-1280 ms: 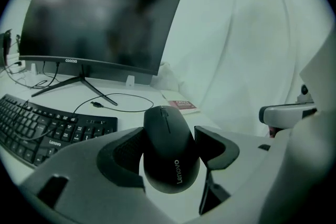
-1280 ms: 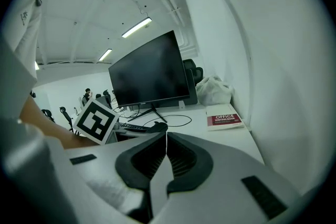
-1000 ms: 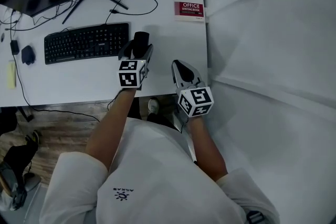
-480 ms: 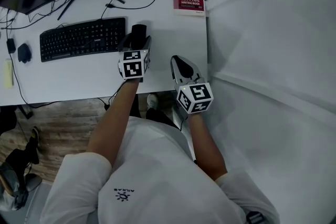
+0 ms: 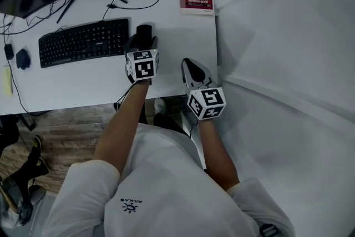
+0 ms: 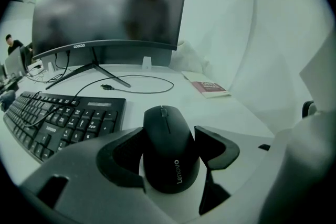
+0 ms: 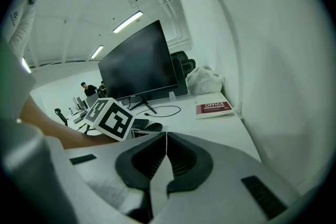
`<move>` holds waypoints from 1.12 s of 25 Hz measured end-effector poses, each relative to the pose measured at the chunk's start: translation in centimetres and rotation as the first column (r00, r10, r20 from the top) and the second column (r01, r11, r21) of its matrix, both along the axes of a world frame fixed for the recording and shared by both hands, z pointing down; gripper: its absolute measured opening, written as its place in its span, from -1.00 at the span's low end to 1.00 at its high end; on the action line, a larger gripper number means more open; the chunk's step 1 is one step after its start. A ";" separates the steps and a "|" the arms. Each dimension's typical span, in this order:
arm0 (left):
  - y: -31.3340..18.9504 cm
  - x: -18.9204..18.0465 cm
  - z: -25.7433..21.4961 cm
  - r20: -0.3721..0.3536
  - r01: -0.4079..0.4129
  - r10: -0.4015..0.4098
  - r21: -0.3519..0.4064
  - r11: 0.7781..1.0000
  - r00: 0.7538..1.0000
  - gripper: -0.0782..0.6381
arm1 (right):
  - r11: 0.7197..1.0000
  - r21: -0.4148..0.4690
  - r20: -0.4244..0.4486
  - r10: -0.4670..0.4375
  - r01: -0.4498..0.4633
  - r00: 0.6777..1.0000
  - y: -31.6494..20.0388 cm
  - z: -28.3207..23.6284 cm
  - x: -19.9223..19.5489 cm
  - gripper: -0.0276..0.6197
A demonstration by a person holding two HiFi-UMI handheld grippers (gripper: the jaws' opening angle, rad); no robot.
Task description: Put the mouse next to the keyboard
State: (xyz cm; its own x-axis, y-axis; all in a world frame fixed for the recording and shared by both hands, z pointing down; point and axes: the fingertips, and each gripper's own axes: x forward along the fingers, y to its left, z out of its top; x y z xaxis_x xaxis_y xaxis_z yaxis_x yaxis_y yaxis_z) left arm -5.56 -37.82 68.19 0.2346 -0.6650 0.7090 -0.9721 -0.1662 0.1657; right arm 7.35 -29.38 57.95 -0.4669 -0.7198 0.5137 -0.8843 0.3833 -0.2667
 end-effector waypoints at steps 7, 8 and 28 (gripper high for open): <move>-0.2 0.1 0.3 0.057 0.024 -0.023 -0.012 1.000 0.998 0.08 | 1.000 -0.006 0.005 0.009 -0.009 1.000 0.0 0.0 0.4 -0.86; -0.2 0.0 0.3 0.064 0.025 -0.025 -0.010 1.000 0.998 0.08 | 1.000 -0.007 0.007 0.012 -0.012 1.000 0.1 0.0 0.4 -0.86; 0.0 0.9 0.7 0.056 -0.031 0.031 -0.008 1.000 0.998 0.27 | 1.000 0.014 0.005 0.014 -0.014 1.000 2.1 -0.8 1.6 -0.86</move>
State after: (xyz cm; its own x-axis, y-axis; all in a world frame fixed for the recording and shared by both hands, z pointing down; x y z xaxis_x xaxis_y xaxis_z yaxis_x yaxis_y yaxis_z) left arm -4.70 -37.81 68.85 0.2145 -0.6530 0.7264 -0.9743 -0.1952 0.1123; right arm 8.92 -27.32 57.11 -0.4594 -0.7331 0.5014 -0.8882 0.3750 -0.2655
